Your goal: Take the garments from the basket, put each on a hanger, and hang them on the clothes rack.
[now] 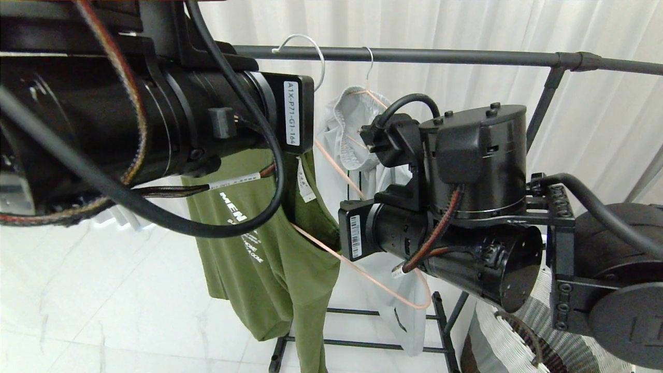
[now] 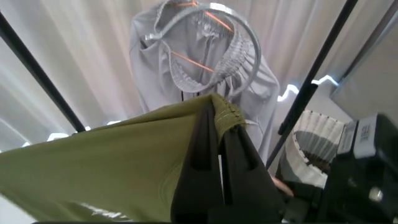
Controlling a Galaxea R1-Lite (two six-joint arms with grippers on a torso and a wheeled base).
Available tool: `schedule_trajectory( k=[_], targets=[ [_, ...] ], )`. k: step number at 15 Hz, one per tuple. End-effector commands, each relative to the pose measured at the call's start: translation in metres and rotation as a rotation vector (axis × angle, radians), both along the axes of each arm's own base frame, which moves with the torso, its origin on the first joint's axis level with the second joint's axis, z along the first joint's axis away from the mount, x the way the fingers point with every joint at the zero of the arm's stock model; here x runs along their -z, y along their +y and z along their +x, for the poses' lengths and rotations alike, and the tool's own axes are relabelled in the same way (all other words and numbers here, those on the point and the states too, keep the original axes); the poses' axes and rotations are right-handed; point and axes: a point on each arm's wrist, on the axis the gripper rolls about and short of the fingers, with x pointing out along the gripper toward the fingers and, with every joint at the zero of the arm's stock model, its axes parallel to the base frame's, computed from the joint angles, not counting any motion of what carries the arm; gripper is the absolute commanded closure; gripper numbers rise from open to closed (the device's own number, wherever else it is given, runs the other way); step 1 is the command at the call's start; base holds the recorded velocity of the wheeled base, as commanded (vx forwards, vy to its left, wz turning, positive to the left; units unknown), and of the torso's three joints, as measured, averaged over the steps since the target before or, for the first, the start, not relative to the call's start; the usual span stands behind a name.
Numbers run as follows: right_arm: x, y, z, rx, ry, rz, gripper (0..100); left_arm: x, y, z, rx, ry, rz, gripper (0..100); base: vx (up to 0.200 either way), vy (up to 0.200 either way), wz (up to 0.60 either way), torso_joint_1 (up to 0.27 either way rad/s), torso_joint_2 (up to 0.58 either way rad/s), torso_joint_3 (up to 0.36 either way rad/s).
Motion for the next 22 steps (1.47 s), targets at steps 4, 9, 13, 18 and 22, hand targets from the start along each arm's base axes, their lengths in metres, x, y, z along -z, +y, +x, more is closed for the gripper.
schedule_trajectory(
  k=[4,9,13,18,22],
  targets=[
    [-0.015,-0.013,0.002,0.013,-0.061,0.029,100,0.005,0.018,-0.015,0.013,-0.025,0.068,100,0.0,0.0,0.0,0.0,0.0,0.0],
    [-0.022,-0.015,0.003,-0.005,-0.138,0.032,100,0.039,0.029,-0.026,0.101,-0.069,0.189,100,0.0,0.0,0.0,0.0,0.0,0.0],
    [-0.027,-0.018,0.001,-0.008,-0.16,0.031,100,0.045,0.023,-0.02,0.103,-0.146,0.19,100,0.0,0.0,0.0,0.0,0.0,0.0],
    [-0.029,-0.019,0.0,-0.014,-0.183,0.026,100,0.042,0.023,-0.02,0.115,-0.154,0.181,0,0.0,0.0,0.0,0.0,0.0,0.0],
    [-0.024,-0.021,-0.002,-0.02,-0.244,0.014,100,0.041,0.025,-0.019,0.108,-0.156,0.173,0,0.0,0.0,0.0,0.0,0.0,0.0]
  ],
)
